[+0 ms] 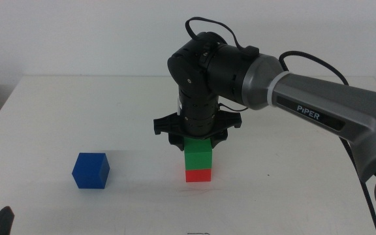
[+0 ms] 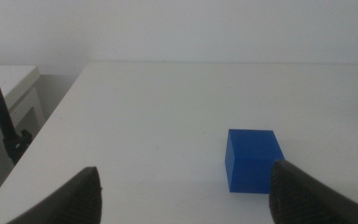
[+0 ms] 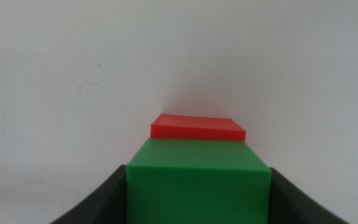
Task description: Stack red cubes first, then green, then blue cubes in a specific spot.
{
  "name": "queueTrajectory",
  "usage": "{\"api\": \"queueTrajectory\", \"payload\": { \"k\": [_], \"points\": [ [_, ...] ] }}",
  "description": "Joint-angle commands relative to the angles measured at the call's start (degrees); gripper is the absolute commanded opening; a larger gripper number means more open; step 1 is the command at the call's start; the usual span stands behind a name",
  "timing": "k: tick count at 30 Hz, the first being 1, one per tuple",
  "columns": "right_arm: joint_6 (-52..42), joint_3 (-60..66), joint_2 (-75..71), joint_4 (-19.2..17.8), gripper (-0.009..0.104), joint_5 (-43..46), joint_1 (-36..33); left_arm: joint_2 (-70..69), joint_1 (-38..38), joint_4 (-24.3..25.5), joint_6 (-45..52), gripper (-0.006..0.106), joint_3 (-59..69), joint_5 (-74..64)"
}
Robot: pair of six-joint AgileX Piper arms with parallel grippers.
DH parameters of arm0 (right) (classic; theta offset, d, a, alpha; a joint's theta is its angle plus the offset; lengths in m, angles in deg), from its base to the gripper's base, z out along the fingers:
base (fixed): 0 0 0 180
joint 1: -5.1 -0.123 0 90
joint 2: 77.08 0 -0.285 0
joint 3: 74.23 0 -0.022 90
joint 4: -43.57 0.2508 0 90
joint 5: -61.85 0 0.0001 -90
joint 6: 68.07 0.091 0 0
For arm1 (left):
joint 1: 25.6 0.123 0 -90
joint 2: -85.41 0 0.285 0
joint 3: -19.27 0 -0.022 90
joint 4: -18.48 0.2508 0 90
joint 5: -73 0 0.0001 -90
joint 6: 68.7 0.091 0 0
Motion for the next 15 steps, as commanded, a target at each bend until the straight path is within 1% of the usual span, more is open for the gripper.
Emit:
{"api": "queueTrajectory", "payload": {
  "k": [1, 2, 9, 11, 15],
  "points": [
    [-0.61, -1.54, -3.24, -2.02, 0.036, 0.71, 0.31, -0.96, -0.12, -0.45, -0.44, 0.09, -0.18, 4.55],
    [-0.76, -1.54, -3.24, -2.08, 0.045, 0.77, 0.31, -0.96, -0.12, -0.45, -0.44, 0.09, -0.18, 4.55],
    [-1.85, -1.54, -3.51, -3.91, 0.072, 1.41, 0.35, -0.96, -0.12, -0.45, -0.44, 0.09, -0.18, 4.55],
    [-1.94, -1.54, -4.39, -4.4, 0.076, 0.61, 0.42, -0.96, -0.12, -0.45, -0.44, 0.09, -0.18, 4.55],
    [-4.25, -1.49, -8.78, -4.35, 0.077, -0.92, 0.35, -0.96, -0.12, -0.45, -0.44, 0.09, -0.18, 4.55]
  ]
}}
